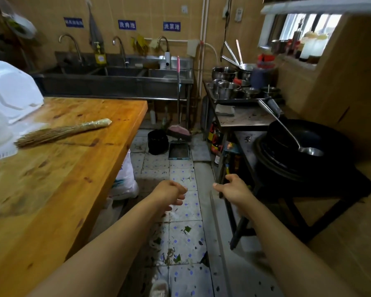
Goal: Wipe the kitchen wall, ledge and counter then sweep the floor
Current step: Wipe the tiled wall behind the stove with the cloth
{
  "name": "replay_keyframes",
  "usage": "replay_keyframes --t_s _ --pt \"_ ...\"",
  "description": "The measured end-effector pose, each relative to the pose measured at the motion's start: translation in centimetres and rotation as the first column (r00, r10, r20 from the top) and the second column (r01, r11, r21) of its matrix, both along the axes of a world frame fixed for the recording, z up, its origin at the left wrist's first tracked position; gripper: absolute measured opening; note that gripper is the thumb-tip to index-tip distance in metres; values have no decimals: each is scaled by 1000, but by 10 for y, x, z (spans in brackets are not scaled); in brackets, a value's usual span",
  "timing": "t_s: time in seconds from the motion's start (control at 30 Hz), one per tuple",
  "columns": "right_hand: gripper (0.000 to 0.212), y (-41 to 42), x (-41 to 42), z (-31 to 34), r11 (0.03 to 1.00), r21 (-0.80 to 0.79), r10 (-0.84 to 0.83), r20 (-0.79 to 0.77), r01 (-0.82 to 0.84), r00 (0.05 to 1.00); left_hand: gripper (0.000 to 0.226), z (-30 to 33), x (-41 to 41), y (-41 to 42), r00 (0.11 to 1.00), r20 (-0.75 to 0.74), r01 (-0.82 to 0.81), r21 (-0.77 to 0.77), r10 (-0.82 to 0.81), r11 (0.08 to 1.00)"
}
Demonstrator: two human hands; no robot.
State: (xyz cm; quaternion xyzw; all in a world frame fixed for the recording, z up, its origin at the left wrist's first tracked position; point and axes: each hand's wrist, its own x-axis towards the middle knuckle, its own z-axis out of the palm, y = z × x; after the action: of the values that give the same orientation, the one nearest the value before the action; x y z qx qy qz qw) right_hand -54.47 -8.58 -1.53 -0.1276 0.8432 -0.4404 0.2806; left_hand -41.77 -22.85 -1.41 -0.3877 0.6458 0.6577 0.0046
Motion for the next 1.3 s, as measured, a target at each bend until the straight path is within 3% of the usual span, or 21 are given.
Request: replay_keyframes --t_s 0.07,0.23,0.53,0.73,0.97,1.3 --pt "70 -25 -29 1 999 -6 -35 -12 35 999 20 -2 -34 -29 1000 -9 17 25 -17 1000" --pt "67 -99 -103 7 997 -1 -81 -63 81 995 11 -6 -121 -108 997 -37 64 15 -64 998" --pt "57 -193 -199 14 985 18 -167 -91 170 982 9 2 -241 -213 976 43 216 -85 -213 973" --pt "66 -220 -259 8 977 34 -208 -73 210 975 14 4 -300 -249 965 64 260 -134 -253 956" --pt "63 -255 -343 -2 973 32 -230 -24 231 973 20 4 -378 -273 962 62 271 -141 -264 952" --pt "60 -286 -512 -38 974 97 -207 2 205 978 17 -29 -555 -294 971 110 224 -128 -210 966"
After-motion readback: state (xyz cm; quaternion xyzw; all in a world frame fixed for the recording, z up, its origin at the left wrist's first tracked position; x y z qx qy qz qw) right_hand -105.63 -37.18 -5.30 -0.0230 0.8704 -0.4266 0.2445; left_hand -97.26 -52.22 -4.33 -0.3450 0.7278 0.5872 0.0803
